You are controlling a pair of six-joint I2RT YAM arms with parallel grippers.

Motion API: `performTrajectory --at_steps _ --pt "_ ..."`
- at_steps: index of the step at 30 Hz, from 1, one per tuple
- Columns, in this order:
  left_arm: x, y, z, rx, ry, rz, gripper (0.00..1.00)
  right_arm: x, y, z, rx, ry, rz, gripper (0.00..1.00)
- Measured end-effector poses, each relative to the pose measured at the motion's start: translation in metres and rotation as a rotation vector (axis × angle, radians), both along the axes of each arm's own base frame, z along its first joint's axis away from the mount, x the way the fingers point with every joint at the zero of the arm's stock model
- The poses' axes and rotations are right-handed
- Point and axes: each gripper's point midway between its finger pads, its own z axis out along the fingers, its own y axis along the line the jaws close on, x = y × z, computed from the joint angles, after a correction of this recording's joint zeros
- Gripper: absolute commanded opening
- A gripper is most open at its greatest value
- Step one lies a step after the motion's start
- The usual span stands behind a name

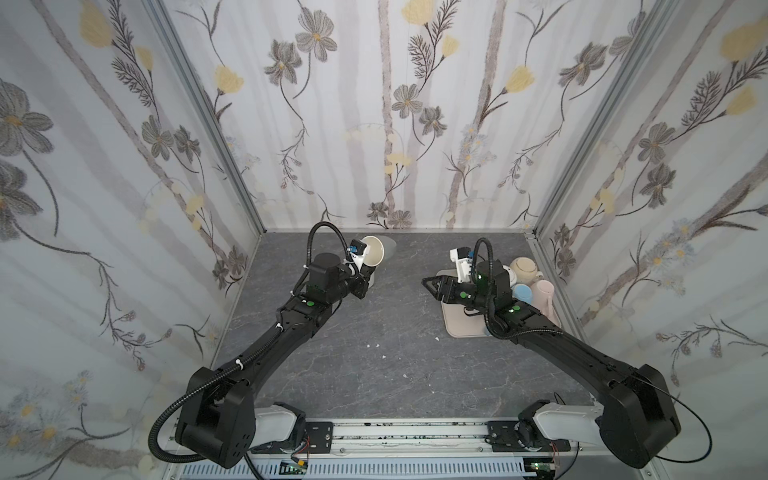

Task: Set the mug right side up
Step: 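Turn grey mug opening-up onto table with left gripper while right gripper returns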

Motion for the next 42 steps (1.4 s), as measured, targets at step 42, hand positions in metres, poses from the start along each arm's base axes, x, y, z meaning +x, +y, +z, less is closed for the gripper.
performTrajectory --at_steps 42 --pt "0.017 0.074 -0.178 0.663 0.608 -0.127 0.35 0.003 -0.138 -0.062 -0.319 0.117 -0.262 0.59"
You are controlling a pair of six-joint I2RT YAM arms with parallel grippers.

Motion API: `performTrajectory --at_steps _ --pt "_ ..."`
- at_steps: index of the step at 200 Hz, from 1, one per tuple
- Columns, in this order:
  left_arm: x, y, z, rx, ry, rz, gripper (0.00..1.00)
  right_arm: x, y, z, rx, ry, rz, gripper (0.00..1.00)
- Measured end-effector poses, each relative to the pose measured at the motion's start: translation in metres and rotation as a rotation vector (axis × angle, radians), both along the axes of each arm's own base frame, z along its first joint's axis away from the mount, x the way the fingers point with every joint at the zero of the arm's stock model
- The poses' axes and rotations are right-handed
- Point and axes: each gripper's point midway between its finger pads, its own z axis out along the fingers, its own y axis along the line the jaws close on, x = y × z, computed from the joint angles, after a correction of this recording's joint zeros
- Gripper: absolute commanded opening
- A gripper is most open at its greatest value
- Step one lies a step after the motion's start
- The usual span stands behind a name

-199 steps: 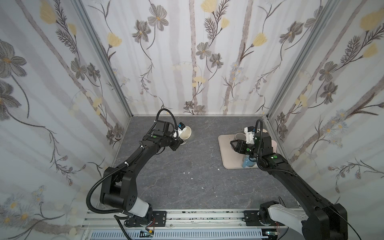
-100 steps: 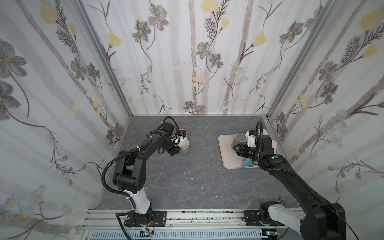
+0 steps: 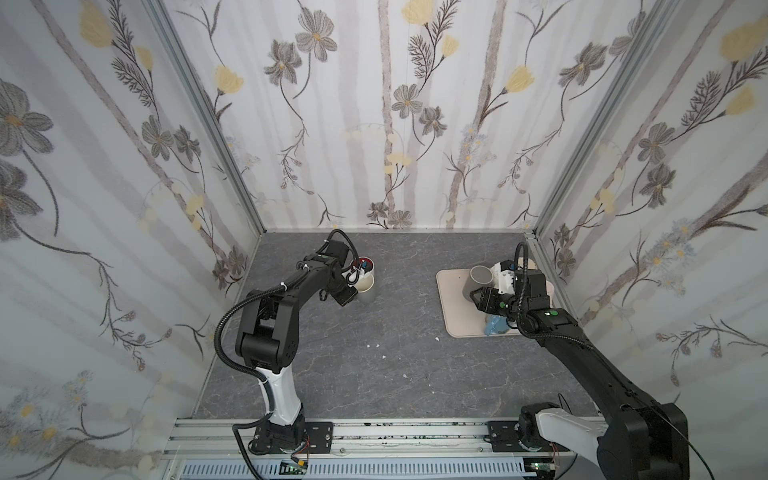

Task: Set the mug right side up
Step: 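Turn grey mug opening-up onto table with left gripper while right gripper returns, then open left gripper off grey mug while right gripper moves over blue mug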

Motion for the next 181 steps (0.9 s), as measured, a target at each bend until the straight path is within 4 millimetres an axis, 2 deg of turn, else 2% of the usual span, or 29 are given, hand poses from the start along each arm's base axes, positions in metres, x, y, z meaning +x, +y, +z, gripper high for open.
performTrajectory --at_steps 20,40,79,103,131,160,181 --pt "0.003 0.006 0.002 0.021 -0.019 0.009 0.48 0.000 -0.003 0.000 -0.005 -0.001 -0.004 0.59" --pt "0.006 0.010 0.012 0.034 -0.061 0.015 0.54 0.000 -0.005 0.001 -0.008 0.004 -0.010 0.59" --pt "0.017 0.013 0.029 0.032 -0.138 0.031 0.55 -0.001 -0.009 0.002 -0.023 0.020 -0.021 0.60" --pt "0.018 0.014 0.036 0.027 -0.156 0.034 0.56 -0.003 -0.022 0.006 -0.059 0.041 -0.067 0.60" --pt "0.017 0.013 0.064 -0.007 -0.238 0.035 0.57 -0.006 -0.040 0.017 -0.134 0.042 -0.127 0.61" --pt "0.004 0.007 0.087 -0.094 -0.325 0.059 0.58 -0.018 -0.054 0.005 -0.201 0.100 -0.171 0.60" --pt "-0.008 -0.006 0.098 -0.185 -0.385 0.080 0.59 -0.028 -0.059 -0.007 -0.224 0.147 -0.184 0.60"
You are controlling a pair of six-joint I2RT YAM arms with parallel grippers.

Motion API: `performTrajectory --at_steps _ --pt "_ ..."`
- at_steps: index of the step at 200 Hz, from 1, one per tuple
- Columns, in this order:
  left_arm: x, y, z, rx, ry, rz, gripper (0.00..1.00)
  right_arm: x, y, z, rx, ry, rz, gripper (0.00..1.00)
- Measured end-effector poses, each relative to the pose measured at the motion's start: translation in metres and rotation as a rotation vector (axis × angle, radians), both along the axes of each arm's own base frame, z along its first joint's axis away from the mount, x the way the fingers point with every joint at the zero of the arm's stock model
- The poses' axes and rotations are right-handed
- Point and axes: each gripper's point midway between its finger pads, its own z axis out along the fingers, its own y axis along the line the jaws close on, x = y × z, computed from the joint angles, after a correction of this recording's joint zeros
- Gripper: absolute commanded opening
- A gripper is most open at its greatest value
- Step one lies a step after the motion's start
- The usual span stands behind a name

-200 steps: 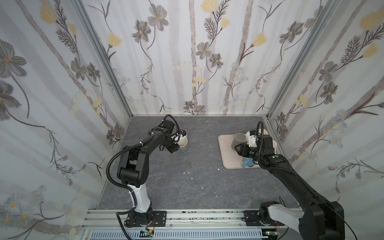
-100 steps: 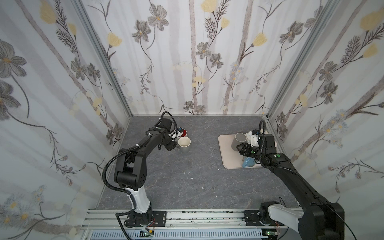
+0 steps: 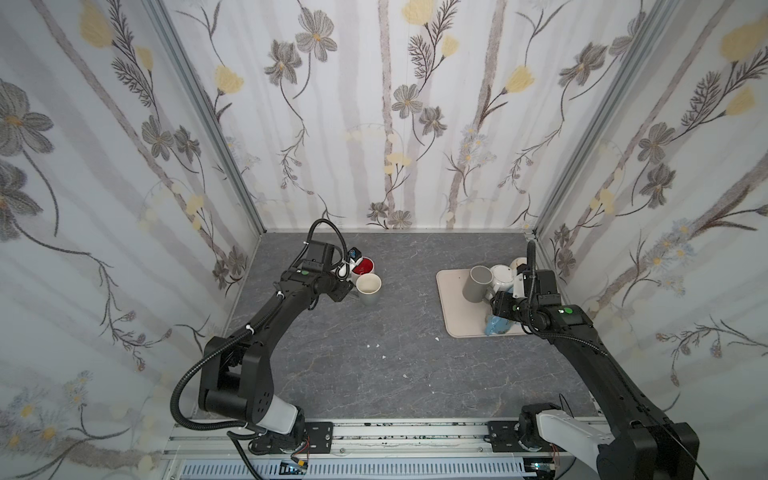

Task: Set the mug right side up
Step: 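Grasp the blue butterfly mug handle with right gripper while left gripper moves toward tray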

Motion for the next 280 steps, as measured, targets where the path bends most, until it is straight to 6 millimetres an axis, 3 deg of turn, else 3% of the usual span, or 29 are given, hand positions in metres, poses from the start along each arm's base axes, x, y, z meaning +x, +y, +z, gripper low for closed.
performTrajectory --at_steps 38,83,106,131,201,236,280 --pt "-0.030 -0.046 0.009 -0.185 -0.077 -0.050 0.62 -0.010 0.001 -0.014 -0.007 0.058 -0.019 0.62" --pt "-0.068 -0.120 0.008 -0.299 -0.084 -0.196 0.63 -0.015 0.009 -0.040 -0.023 0.140 -0.051 0.64" --pt "-0.080 -0.138 0.003 -0.335 -0.080 -0.228 0.63 -0.016 0.012 -0.053 -0.042 0.175 -0.064 0.65" --pt "-0.096 -0.149 -0.009 -0.368 -0.050 -0.255 0.64 -0.016 0.008 -0.067 -0.073 0.216 -0.085 0.59" --pt "-0.116 -0.157 -0.024 -0.413 -0.017 -0.306 0.64 -0.019 0.016 -0.084 -0.089 0.270 -0.086 0.17" --pt "-0.120 -0.155 -0.027 -0.419 -0.016 -0.311 0.64 -0.022 0.028 -0.082 -0.063 0.265 -0.052 0.09" --pt "-0.121 -0.156 -0.017 -0.442 -0.037 -0.320 0.64 -0.025 0.037 -0.076 -0.010 0.263 -0.036 0.00"
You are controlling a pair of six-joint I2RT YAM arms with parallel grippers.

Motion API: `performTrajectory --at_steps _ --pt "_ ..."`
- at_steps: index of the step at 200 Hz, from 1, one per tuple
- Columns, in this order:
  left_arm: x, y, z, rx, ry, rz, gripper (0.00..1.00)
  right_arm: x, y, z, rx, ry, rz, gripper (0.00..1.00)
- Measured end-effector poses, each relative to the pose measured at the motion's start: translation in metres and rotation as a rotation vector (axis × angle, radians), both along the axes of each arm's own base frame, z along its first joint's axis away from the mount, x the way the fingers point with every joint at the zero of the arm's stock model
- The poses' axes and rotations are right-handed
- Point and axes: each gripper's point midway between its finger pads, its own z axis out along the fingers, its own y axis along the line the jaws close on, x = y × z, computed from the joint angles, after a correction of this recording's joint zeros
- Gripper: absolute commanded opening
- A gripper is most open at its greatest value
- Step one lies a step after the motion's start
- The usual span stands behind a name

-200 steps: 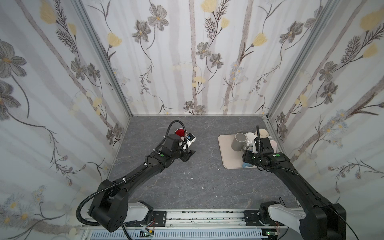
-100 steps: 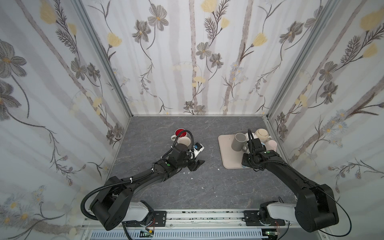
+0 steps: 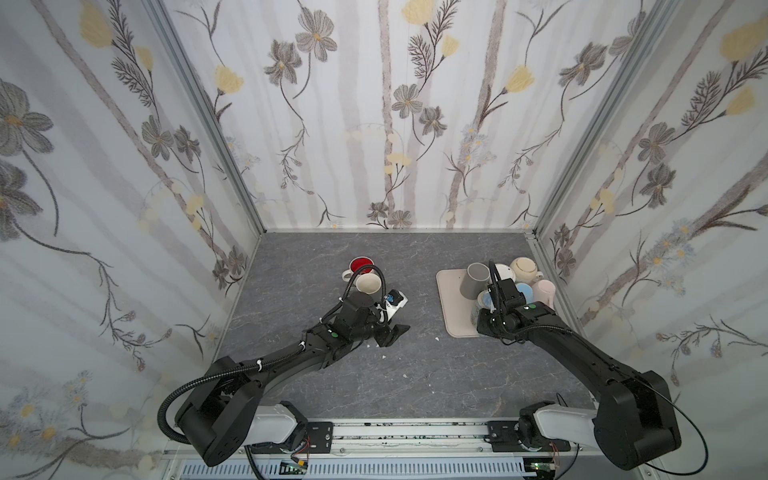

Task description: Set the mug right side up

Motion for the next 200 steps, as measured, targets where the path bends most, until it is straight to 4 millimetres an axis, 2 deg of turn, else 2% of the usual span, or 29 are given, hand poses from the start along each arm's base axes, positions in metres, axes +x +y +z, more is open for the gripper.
performTrajectory --at_steps 27,82,105,117,134,159,200 --pt "0.000 -0.001 0.001 -0.009 0.005 0.004 0.64 -0.001 0.011 0.001 0.048 -0.009 0.029 0.00" --pt "0.010 -0.002 -0.004 -0.053 0.087 0.098 0.61 0.012 0.052 -0.003 0.132 -0.048 0.156 0.00" --pt "0.015 -0.009 -0.006 -0.096 0.155 0.139 0.57 0.017 0.060 -0.005 0.120 -0.059 0.199 0.37" --pt "0.020 -0.014 -0.008 -0.111 0.198 0.160 0.56 0.018 0.060 -0.004 0.105 -0.064 0.199 0.46" --pt "0.026 -0.022 -0.008 -0.125 0.231 0.187 0.56 0.017 0.055 -0.001 0.056 -0.067 0.203 0.52" --pt "0.023 -0.037 -0.009 -0.119 0.251 0.180 0.57 0.021 0.041 0.013 -0.012 -0.100 0.165 0.58" --pt "0.032 -0.057 0.002 -0.100 0.223 0.196 0.58 0.027 0.033 0.024 -0.068 -0.115 0.142 0.61"
